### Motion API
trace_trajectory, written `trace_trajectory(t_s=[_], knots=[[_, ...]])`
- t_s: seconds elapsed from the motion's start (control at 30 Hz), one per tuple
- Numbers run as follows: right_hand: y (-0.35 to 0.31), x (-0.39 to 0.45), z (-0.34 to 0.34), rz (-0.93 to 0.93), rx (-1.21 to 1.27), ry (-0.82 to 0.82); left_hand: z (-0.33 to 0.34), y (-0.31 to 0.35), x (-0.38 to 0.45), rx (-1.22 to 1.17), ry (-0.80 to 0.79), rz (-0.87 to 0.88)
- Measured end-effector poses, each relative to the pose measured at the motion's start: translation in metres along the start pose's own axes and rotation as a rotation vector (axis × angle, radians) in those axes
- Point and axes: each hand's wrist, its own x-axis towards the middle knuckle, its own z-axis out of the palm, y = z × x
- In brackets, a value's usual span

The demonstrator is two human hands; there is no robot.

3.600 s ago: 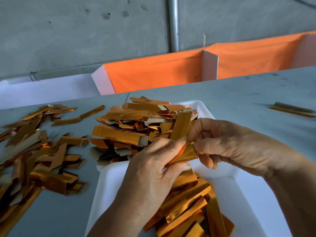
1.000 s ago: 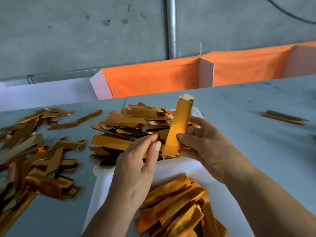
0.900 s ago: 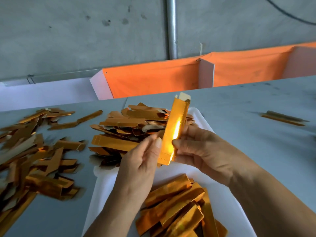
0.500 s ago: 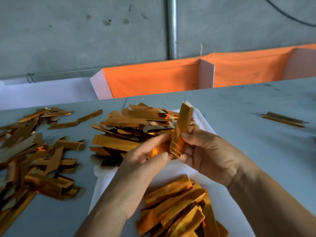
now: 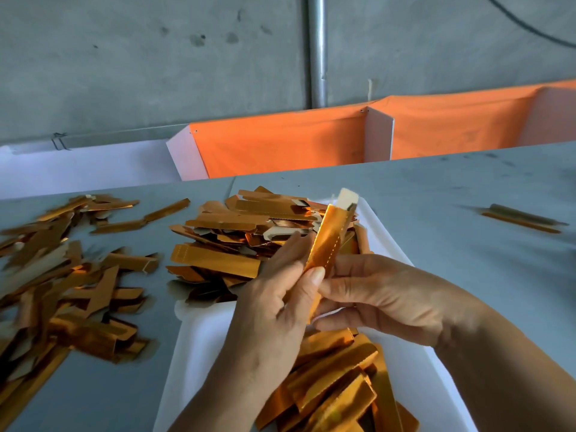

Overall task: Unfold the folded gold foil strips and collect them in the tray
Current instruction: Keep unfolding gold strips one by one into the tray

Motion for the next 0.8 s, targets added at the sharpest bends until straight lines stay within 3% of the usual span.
trace_trajectory(t_s=[0.13, 0.3, 0.6, 0.7, 0.8], knots=[[-0.007, -0.007, -0.005, -0.149, -0.139, 0.232, -0.001, -0.001, 0.000, 0.184, 0.073, 0.012], [-0.014, -0.009, -0.002, -0.399, 0.054, 0.392, 0.003, 0.000, -0.004, 0.323, 0.039, 0.025], [-0.012, -0.011, -0.008, -0.285, 0.239, 0.287, 0.012, 0.008, -0.003, 0.444, -0.057, 0.090], [-0.012, -0.014, -0.009, -0.244, 0.152, 0.244, 0.014, 0.005, -0.002, 0.474, 0.004, 0.097], [-0.013, -0.015, -0.008, -0.195, 0.056, 0.220, 0.010, 0.002, -0.003, 0.324, 0.141, 0.044]])
